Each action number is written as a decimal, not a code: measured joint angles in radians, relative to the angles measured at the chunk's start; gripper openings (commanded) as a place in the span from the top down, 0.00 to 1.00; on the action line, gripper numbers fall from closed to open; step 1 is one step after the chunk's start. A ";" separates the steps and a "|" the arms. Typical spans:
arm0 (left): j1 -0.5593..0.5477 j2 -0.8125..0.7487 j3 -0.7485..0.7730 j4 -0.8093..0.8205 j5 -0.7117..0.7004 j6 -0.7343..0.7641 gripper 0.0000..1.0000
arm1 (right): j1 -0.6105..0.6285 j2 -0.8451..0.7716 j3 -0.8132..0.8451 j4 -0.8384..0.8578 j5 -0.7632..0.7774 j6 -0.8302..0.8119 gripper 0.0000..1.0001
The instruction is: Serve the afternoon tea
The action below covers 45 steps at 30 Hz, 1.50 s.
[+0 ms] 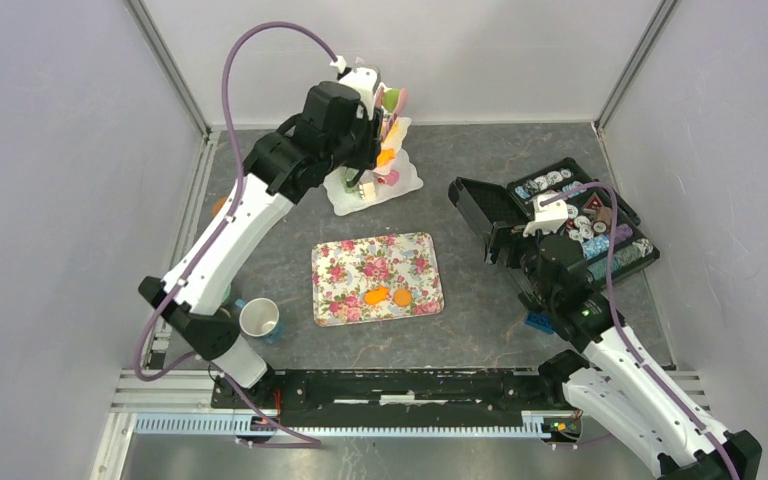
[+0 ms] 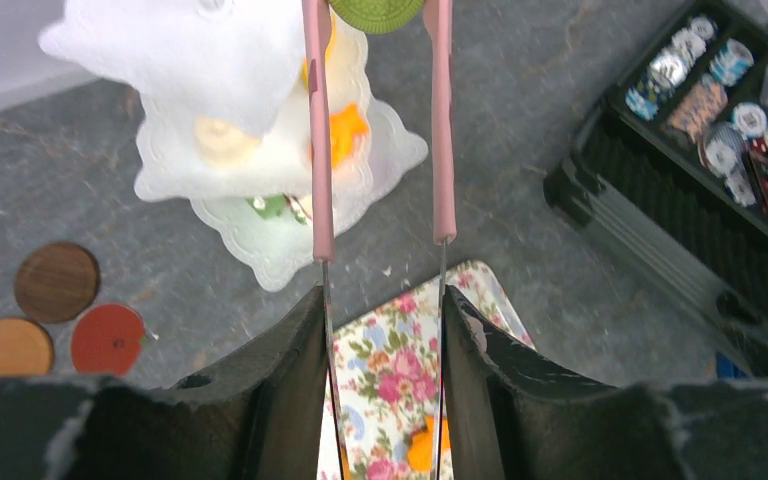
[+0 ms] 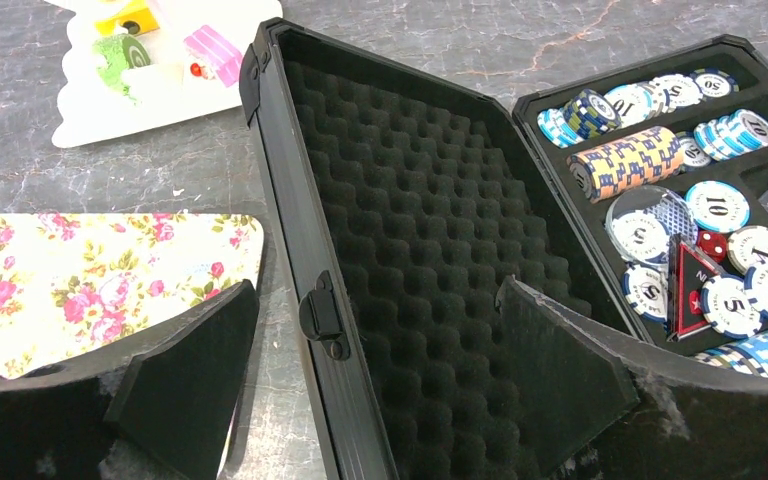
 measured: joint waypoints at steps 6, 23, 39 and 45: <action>0.026 0.146 0.168 0.007 -0.051 0.022 0.70 | 0.000 -0.016 0.017 -0.013 0.001 0.000 0.02; 0.079 0.323 0.263 -0.013 -0.089 0.022 0.57 | 0.000 -0.036 0.026 -0.024 0.002 -0.001 0.02; 0.079 0.327 0.296 -0.034 -0.093 0.023 0.46 | 0.000 -0.056 0.032 -0.039 0.013 0.000 0.02; 0.079 0.303 0.311 -0.055 -0.041 0.022 0.46 | 0.000 -0.041 0.033 -0.039 0.013 0.000 0.02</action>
